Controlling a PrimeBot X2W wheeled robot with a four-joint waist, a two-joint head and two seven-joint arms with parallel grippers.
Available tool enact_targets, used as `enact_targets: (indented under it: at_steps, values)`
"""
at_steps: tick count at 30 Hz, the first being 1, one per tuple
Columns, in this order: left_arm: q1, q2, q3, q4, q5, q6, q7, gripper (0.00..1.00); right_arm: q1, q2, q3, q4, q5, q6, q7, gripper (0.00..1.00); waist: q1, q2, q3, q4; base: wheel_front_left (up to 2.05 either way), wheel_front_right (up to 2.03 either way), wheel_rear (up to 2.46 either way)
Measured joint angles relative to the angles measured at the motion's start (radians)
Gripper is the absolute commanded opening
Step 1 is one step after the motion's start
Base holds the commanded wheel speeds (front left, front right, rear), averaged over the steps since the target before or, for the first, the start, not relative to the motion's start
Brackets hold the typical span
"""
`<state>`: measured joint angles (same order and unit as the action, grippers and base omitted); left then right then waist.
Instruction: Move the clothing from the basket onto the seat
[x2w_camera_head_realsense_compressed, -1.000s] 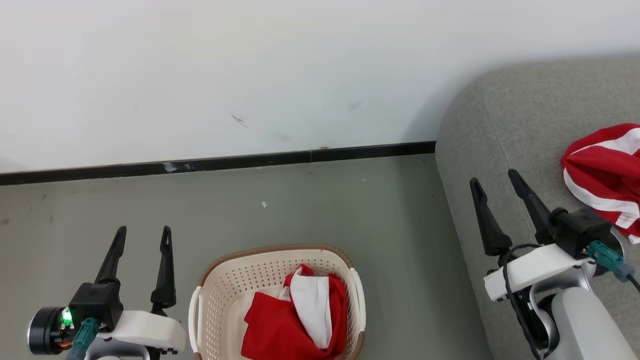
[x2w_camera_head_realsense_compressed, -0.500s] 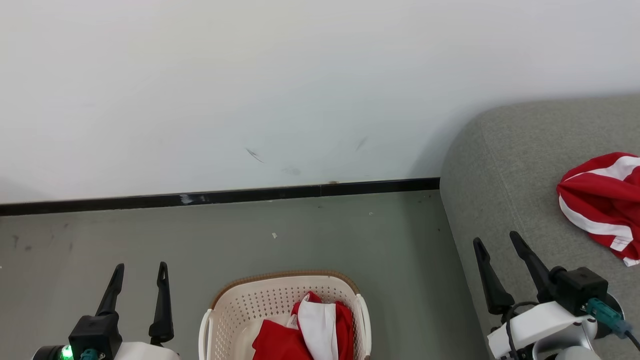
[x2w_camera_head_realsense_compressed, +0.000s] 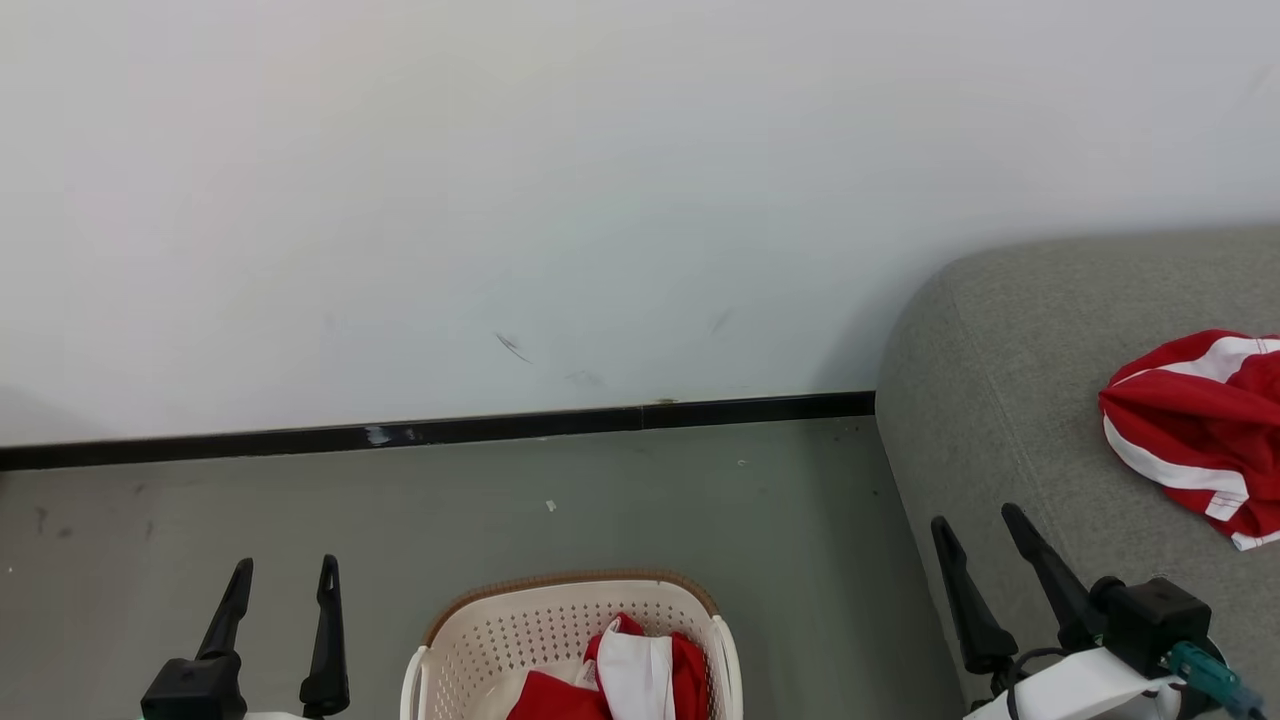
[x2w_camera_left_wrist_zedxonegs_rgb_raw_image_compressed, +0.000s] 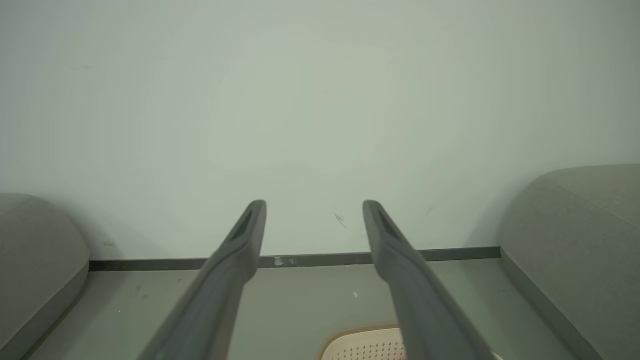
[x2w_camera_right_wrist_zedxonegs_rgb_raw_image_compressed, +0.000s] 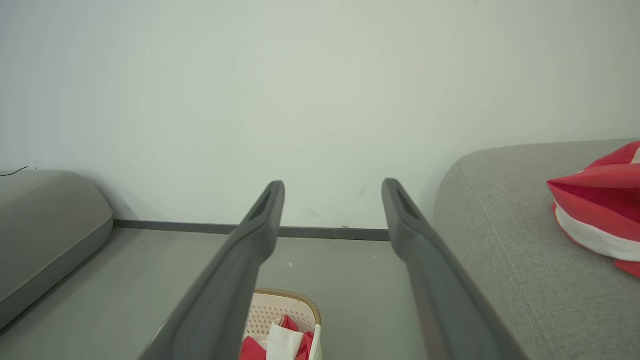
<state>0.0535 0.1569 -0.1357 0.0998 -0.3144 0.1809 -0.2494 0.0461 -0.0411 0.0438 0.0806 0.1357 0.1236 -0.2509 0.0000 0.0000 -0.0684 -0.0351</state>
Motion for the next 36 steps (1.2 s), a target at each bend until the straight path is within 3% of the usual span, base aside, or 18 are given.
enact_targets:
  at_steps: [25, 36]
  values:
    - [0.016, -0.016, 0.029, -0.010, 0.012, -0.018, 0.000, 1.00, 0.039, 0.000, 0.023, -0.057, 0.000, 0.000, 0.000, 1.00, 0.0000, 0.0001, 0.018, 0.000, 0.00, 0.00, 0.00]
    - [0.020, 0.005, 0.031, 0.002, 0.026, -0.030, 0.000, 1.00, 0.052, 0.000, 0.028, -0.087, -0.003, 0.000, 0.000, 1.00, 0.0000, 0.0000, 0.044, 0.000, 0.00, 0.00, 0.00]
